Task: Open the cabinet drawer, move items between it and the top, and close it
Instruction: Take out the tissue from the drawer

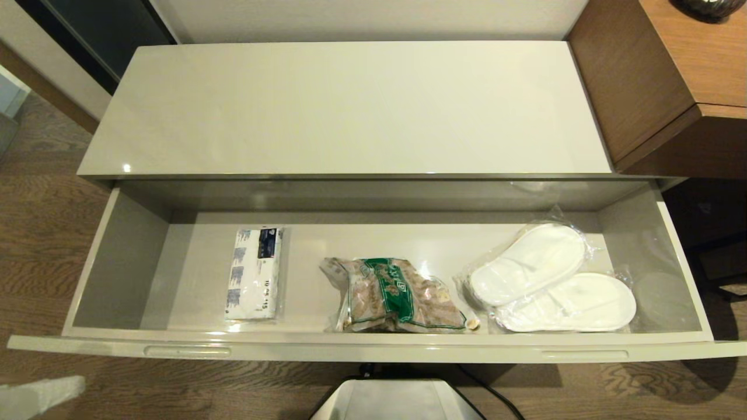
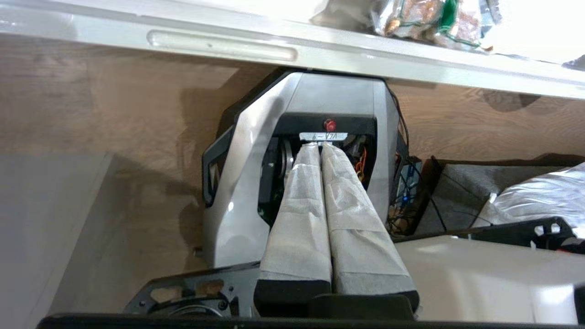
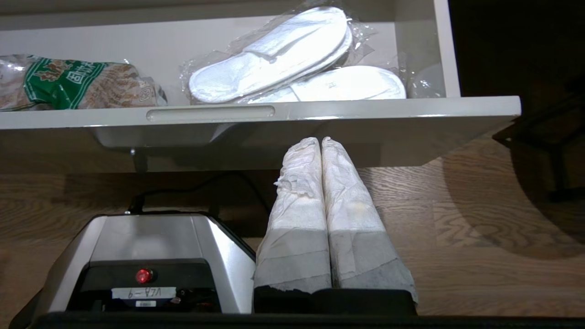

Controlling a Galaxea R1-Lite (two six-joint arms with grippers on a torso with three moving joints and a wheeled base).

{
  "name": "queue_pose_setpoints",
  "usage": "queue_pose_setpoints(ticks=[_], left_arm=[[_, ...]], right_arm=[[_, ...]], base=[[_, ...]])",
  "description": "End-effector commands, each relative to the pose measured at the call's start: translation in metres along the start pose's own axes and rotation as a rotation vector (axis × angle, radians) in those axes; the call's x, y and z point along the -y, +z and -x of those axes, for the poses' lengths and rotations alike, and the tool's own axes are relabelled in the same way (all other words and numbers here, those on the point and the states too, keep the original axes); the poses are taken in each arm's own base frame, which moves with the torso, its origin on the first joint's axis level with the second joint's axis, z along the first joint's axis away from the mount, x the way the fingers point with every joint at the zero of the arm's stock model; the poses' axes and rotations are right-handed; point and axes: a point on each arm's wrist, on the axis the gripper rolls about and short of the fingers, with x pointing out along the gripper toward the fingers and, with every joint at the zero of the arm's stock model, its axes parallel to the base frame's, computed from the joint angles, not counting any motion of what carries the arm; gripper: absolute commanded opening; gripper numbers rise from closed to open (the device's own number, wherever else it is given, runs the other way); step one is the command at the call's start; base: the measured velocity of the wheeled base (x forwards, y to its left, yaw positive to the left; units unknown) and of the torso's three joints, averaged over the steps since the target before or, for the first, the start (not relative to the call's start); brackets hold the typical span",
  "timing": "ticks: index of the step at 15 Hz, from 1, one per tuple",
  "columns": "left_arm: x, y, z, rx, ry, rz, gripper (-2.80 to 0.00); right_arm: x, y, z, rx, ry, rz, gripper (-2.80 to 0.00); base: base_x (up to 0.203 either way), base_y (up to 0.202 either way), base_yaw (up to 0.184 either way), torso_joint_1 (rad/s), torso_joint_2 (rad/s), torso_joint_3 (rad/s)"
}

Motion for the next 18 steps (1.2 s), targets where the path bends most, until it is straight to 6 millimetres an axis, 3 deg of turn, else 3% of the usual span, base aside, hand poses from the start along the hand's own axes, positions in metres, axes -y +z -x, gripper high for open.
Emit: queue_pose_setpoints(ticks=[1, 4, 18], left_arm=[[0.002, -0.002, 0.009, 0.059, -0.014, -0.019, -2.8], [0.0, 0.005, -0.002, 0.049, -0.01, -0.018, -2.8], [-0.004, 0.004, -0.021, -0.096, -0.05, 0.03, -2.8]], right_arm=[[0.0, -0.001, 0.001, 0.016, 0.0, 0.0, -2.8], [0.0, -0.001, 0.001, 0.016, 0.0, 0.0, -2.8], [0.0, -0.001, 0.001, 0.016, 0.0, 0.0, -2.8]], base=[[0.0, 0.0, 0.0, 0.0, 0.0, 0.0], [0.0, 0.0, 0.0, 0.0, 0.0, 0.0], [0.0, 0.0, 0.0, 0.0, 0.0, 0.0]])
